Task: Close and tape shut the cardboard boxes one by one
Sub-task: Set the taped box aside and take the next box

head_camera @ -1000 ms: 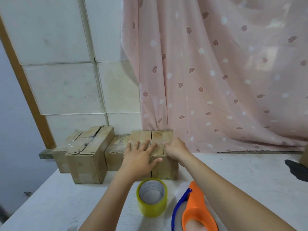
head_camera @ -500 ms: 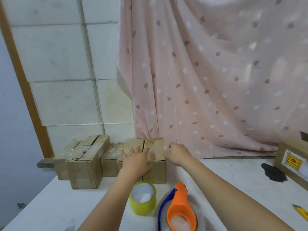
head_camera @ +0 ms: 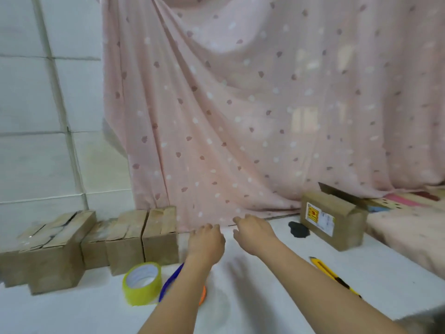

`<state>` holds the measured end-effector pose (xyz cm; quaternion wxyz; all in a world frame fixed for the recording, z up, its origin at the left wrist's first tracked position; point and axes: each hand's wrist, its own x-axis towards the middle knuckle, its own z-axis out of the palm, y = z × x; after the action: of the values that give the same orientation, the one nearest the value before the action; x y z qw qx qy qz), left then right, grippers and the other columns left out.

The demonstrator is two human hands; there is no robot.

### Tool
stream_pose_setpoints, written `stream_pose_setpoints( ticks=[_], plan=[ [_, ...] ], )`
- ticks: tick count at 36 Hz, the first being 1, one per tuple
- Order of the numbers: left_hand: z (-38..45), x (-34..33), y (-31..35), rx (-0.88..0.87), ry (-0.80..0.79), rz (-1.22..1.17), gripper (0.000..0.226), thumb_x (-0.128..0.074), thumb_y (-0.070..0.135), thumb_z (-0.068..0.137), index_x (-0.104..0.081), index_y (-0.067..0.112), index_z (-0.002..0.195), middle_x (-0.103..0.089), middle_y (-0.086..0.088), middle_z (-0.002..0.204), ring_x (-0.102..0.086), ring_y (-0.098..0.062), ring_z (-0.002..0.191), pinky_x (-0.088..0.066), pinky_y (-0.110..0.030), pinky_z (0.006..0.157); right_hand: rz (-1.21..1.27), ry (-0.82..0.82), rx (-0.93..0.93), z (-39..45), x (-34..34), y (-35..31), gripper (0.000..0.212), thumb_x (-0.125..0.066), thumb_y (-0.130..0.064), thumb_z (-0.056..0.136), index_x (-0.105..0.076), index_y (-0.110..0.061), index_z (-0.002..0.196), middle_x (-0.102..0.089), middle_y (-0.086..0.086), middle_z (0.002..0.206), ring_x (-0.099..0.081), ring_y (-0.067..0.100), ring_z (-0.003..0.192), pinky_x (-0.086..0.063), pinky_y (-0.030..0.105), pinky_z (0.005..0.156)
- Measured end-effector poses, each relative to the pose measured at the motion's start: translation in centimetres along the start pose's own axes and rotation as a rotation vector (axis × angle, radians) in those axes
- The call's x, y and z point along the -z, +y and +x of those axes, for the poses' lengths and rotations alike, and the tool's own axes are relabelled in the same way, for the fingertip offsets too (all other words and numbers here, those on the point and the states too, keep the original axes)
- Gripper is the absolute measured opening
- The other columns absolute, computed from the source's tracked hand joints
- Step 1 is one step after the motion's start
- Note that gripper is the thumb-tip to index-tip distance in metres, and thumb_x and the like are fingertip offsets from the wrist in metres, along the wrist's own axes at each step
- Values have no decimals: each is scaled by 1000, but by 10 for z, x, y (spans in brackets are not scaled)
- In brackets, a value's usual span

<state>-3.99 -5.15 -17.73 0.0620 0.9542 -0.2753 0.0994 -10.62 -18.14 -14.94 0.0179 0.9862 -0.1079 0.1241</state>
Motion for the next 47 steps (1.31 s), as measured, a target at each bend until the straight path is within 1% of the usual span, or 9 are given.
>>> stream_pose_setpoints(
  ticks=[7, 14, 21, 25, 30, 35, 39, 43, 47],
  plan=[
    [-7, -19, 82, -133, 5, -14, 41, -27, 32, 106, -47, 13, 137, -52, -6, 137, -45, -25, 130, -28, -42, 113, -111, -22, -126, -47, -4, 68, 41, -41, -37, 103, -51, -15, 136, -54, 14, 134, -49, 32, 126, -37, 44, 103],
    [-2, -26, 151, -231, 39, 15, 39, -28, 30, 105, -52, 11, 129, -56, -8, 130, -51, -26, 122, -34, -39, 106, -116, 21, -249, -80, -1, 135, 37, -42, -35, 102, -54, -15, 130, -58, 11, 127, -54, 29, 118, -42, 33, 87],
    [14, -33, 206, -302, -6, 52, 40, -31, 31, 105, -48, 12, 136, -54, -9, 133, -49, -27, 124, -32, -43, 109, -103, -19, -383, -96, -5, 193, 31, -42, -31, 101, -55, -19, 127, -60, 8, 123, -58, 26, 109, -38, 32, 71],
    [27, -38, 234, -330, -34, 62, 37, -31, 30, 105, -51, 11, 130, -53, -10, 133, -50, -27, 123, -34, -45, 109, -104, -67, -433, -99, -9, 221, 29, -43, -27, 98, -56, -18, 122, -62, 8, 117, -58, 27, 106, -36, 33, 73],
    [46, -50, 263, -365, -45, 58, 41, -31, 33, 105, -48, 13, 137, -51, -9, 136, -49, -26, 124, -34, -43, 106, -64, -117, -476, -99, -19, 257, 26, -45, -29, 99, -58, -17, 118, -63, 6, 114, -60, 27, 104, -41, 34, 80],
    [68, -66, 282, -380, -66, 68, 37, -35, 32, 104, -53, 13, 130, -54, -9, 132, -51, -27, 121, -37, -40, 101, -6, -180, -545, -93, -24, 295, 29, -43, -32, 102, -57, -15, 121, -63, 6, 112, -61, 24, 101, -43, 31, 71],
    [91, -74, 296, -307, -152, -127, 28, -44, 21, 98, -58, 11, 119, -60, -10, 120, -58, -26, 108, -46, -34, 83, 200, -126, -667, -79, -30, 321, 30, -43, -26, 103, -54, -11, 127, -65, 9, 114, -62, 26, 103, -53, 36, 85],
    [110, -77, 314, -166, -305, -527, 32, -43, 23, 96, -52, 9, 123, -60, -14, 120, -59, -32, 107, -52, -39, 90, 699, 110, -891, -52, -38, 341, 38, -39, -22, 104, -51, -9, 138, -56, 16, 134, -52, 34, 123, -42, 38, 100],
    [123, -77, 331, 114, -397, -1059, 39, -42, 24, 99, -46, 10, 136, -57, -11, 124, -56, -30, 111, -47, -34, 88, 1196, 318, -1063, -22, -59, 357, 41, -38, -28, 101, -60, -8, 129, -62, 9, 112, -58, 29, 103, -48, 48, 102]
  ],
)
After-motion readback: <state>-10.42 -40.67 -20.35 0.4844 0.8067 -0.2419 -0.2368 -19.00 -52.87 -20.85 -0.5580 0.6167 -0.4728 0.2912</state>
